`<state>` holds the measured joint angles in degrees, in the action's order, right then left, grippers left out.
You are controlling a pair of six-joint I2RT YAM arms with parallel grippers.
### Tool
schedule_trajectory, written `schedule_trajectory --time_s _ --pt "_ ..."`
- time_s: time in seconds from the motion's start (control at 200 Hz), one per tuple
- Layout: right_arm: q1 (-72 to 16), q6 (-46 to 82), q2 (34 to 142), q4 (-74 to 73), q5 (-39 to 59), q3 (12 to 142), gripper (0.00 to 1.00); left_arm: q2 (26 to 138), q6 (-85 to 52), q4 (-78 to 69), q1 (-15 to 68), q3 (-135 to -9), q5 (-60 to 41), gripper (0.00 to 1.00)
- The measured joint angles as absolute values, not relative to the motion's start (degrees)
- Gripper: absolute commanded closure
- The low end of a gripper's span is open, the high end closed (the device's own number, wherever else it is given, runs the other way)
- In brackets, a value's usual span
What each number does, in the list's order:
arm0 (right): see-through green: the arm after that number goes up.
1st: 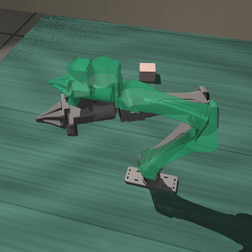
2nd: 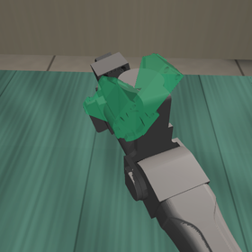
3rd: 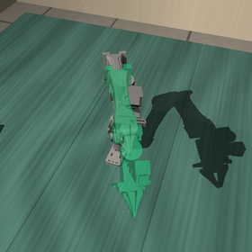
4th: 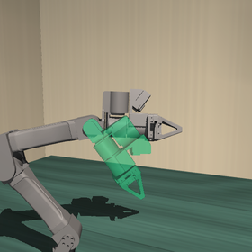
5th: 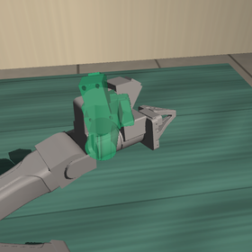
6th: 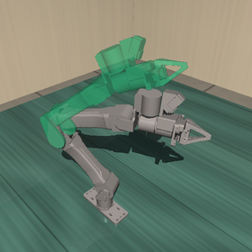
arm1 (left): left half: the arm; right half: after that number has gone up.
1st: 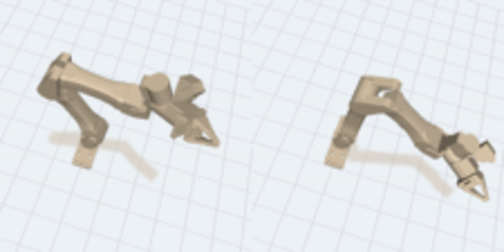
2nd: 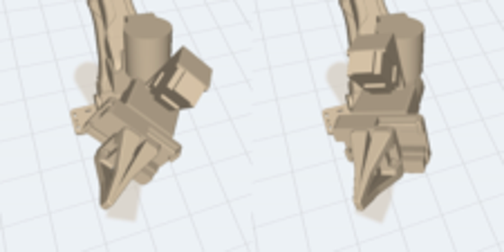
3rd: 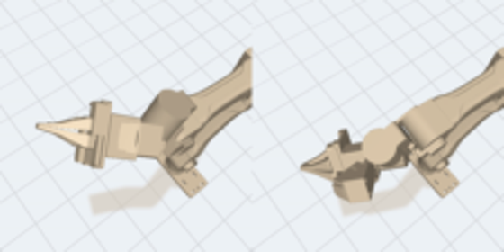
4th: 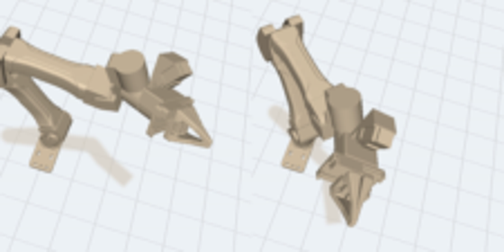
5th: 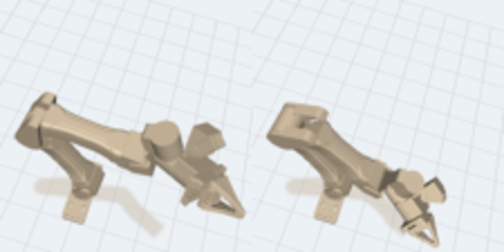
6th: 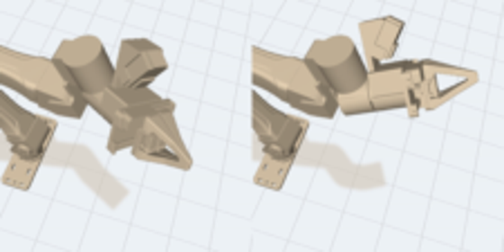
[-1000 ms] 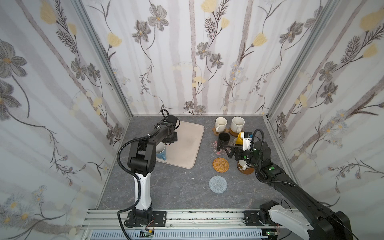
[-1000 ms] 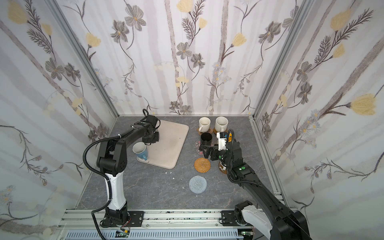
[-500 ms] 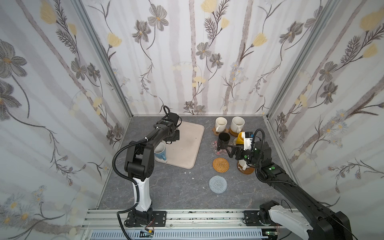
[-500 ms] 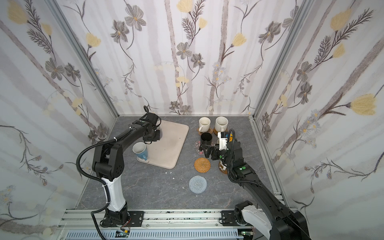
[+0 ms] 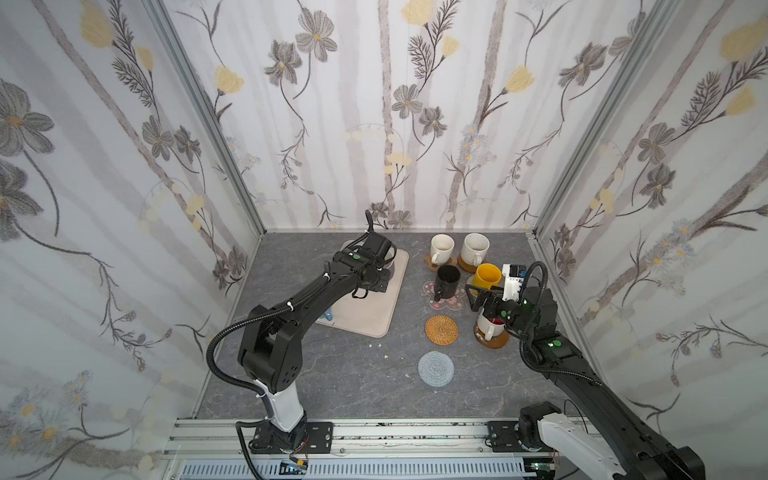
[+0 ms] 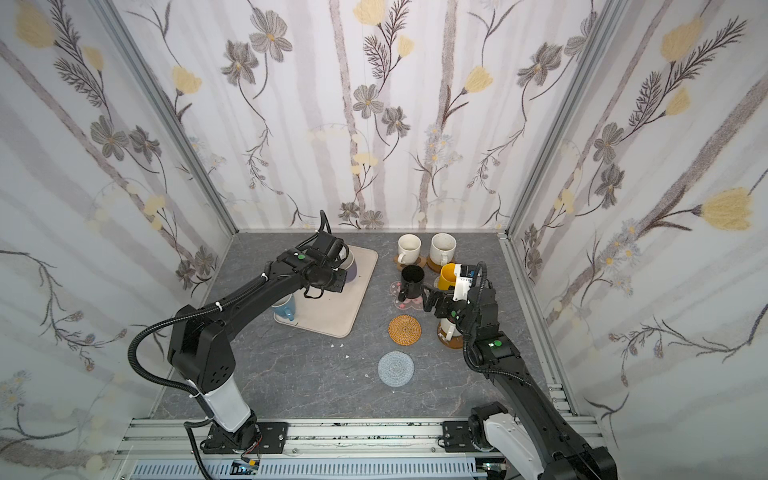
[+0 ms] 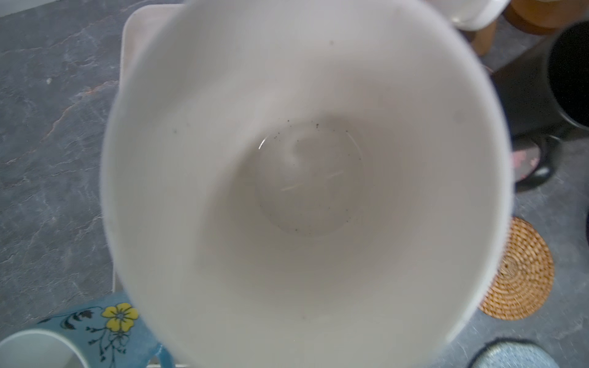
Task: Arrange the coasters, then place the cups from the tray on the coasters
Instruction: 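Lift the lavender mug off the tray with the left gripper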
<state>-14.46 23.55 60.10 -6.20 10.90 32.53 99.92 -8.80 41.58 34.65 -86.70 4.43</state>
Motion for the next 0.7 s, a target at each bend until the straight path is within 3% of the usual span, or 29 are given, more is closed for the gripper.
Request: schedule_trajectory --time_s 0.699 --pt "-8.86 25.08 56.27 -7.88 10.66 29.56 0.00 95.42 -3.68 37.39 52.53 -80.53 5.91 1.00"
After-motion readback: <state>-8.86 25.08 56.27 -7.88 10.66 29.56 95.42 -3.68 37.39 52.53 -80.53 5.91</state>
